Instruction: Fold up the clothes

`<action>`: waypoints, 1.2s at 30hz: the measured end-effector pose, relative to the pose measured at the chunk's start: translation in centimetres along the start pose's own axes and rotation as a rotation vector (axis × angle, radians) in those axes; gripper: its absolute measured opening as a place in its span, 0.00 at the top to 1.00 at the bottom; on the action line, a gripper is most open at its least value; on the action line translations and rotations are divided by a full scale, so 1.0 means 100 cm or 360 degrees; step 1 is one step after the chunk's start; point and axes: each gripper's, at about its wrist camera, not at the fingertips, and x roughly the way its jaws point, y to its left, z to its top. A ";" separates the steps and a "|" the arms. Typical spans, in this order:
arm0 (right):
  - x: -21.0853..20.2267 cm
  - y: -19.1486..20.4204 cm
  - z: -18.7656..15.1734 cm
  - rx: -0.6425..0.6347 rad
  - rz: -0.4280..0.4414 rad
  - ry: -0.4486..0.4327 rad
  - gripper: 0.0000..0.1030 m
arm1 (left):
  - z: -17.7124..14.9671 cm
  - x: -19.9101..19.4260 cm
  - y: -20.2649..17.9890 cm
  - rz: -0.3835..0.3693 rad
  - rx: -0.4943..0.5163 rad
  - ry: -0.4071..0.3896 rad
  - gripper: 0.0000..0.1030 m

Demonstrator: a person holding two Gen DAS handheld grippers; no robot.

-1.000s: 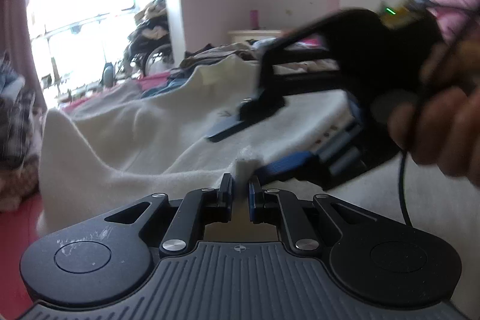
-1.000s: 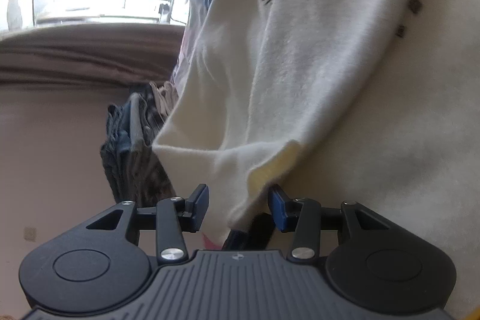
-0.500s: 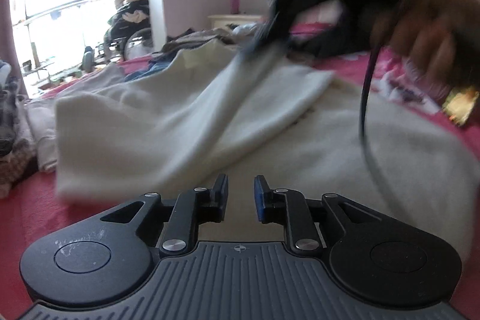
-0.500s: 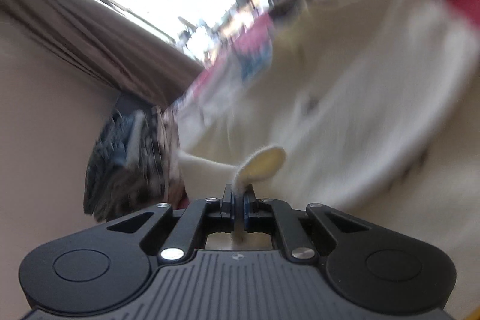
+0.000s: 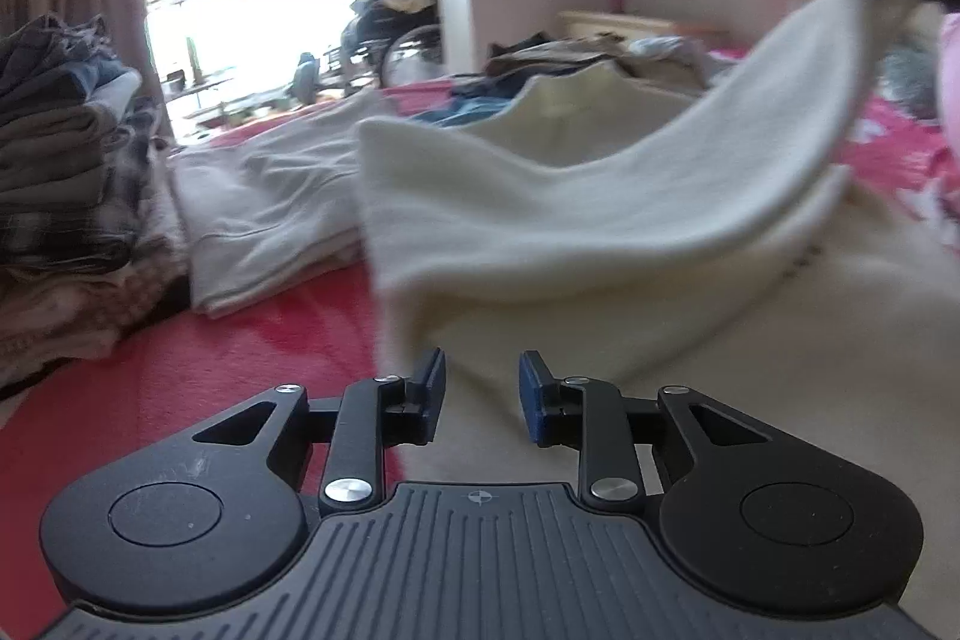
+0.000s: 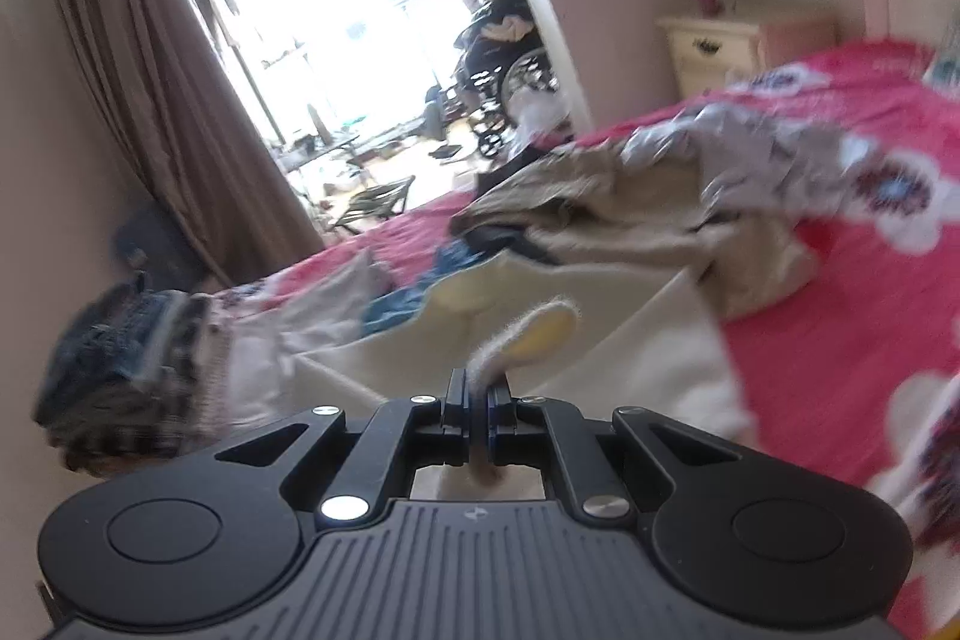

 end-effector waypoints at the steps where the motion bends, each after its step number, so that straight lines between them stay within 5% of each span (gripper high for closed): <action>1: 0.000 -0.003 0.003 -0.0014 -0.0019 -0.0003 0.94 | 0.001 0.004 0.003 0.0019 -0.0007 0.0004 0.74; 15: 0.005 -0.009 0.016 0.0024 0.0033 0.0019 0.94 | 0.015 0.056 0.008 0.0140 0.0211 -0.0008 0.72; 21: -0.004 -0.013 0.015 0.0051 0.0033 -0.0012 0.94 | 0.015 0.056 0.023 0.0210 0.0005 -0.0033 0.71; 29: 0.044 -0.072 -0.051 0.0222 -0.0189 0.0310 0.94 | 0.010 0.057 0.033 0.0242 -0.0064 0.0026 0.71; 36: 0.034 -0.072 -0.064 0.0117 -0.0239 0.0261 0.93 | 0.007 0.053 0.031 0.0237 0.0012 0.0039 0.71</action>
